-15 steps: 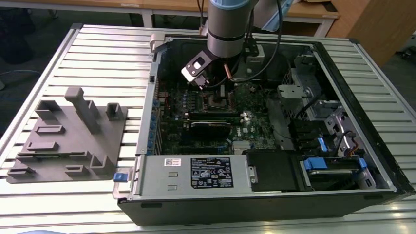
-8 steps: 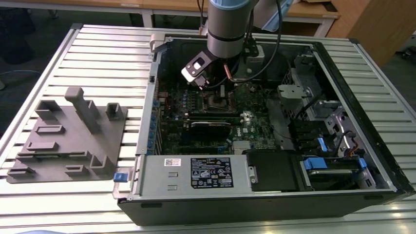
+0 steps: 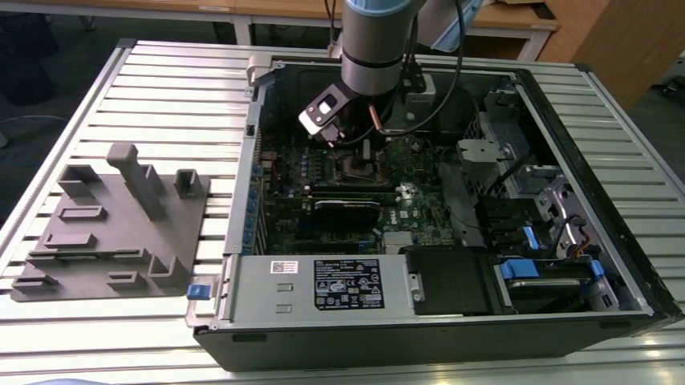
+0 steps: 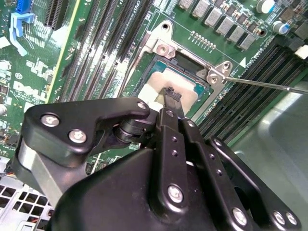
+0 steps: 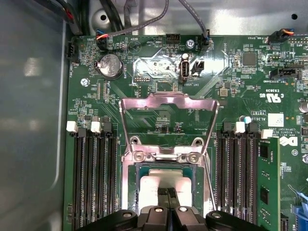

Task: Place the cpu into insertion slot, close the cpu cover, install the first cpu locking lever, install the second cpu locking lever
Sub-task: 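Place the cpu into insertion slot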

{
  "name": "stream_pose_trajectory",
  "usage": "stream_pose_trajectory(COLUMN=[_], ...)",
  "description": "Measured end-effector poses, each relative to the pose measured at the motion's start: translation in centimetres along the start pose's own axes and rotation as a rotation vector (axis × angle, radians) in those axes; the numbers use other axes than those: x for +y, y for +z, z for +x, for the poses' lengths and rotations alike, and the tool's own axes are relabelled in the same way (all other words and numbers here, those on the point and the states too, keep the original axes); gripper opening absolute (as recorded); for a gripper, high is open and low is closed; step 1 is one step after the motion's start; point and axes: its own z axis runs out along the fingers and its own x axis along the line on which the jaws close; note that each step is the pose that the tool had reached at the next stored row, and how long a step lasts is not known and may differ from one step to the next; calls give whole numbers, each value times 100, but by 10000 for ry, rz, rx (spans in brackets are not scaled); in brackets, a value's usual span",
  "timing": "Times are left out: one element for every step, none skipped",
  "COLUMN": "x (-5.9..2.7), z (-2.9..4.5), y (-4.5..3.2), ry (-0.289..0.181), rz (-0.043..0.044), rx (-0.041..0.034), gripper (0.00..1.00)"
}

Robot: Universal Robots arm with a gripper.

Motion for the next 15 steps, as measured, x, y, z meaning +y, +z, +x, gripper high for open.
stream_pose_trajectory(x=[1,2,1,2,3,3,4,5,6,7,7,8,8,9,9], z=[2,2,1,1,2,3,3,4,5,6,6,7,7,8,8], y=[-9,-24,-43,-57,-73,-91,-109,-132,-153,-171,-186,-198,-206,-209,-209], ry=[1,0,0,0,0,0,-1,-1,-1,0,-1,-1,-1,-1,-1], rz=[-4,2,8,7,7,8,8,8,9,9,9,9,8,8,8], rx=[9,-1,-12,-11,-12,-13,-14,-14,-15,-15,-14,-15,-14,-13,-13], gripper=[11,11,11,11,11,11,11,11,11,11,11,11,11,11,11])
